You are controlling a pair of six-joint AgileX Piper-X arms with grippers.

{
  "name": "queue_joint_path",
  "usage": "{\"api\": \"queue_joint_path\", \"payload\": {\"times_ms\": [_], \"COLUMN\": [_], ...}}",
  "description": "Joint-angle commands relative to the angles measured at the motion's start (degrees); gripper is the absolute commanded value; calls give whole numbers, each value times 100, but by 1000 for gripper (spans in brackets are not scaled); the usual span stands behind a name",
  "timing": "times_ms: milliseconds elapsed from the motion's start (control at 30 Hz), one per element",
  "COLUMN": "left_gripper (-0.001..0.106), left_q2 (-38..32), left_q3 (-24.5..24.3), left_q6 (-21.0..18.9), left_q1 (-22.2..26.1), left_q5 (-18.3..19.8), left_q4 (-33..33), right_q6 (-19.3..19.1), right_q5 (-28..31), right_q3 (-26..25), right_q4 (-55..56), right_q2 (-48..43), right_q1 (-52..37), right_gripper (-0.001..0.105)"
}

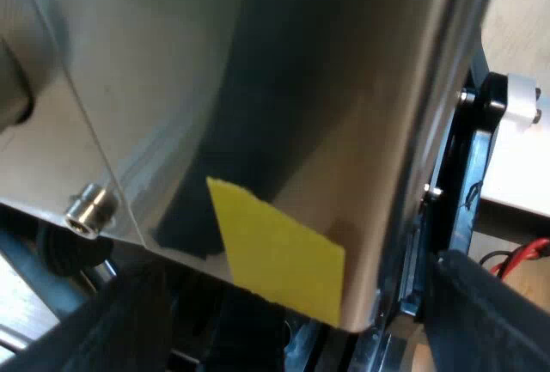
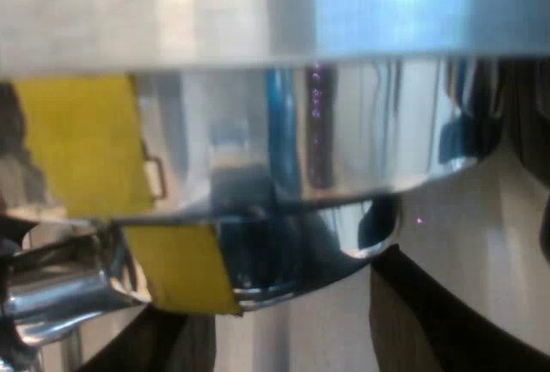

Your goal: Put the handle in the coffee machine

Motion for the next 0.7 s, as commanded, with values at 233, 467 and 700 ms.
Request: {"api": "queue_joint_path", "payload": {"times_ms": [233,467,700], "left_gripper": [65,65,65], "left_q2": [-172,-337,-460], "left_q3": [-34,-34,-47], "left_q6": [-3,-3,-14], "left_q1": [-25,-25,86], "left_q5": [81,81,81], "left_q4": [-10,-10,-10], "right_q6": [-25,-25,-25], "right_q5": [-73,-73,-73], "right_q3": [-77,-122,-122], "right_q4": [-491,-586,-745], "right_q2": [-103,-103,-103], "right_q1": [-13,-13,-13], "right_gripper": [44,44,44]}}
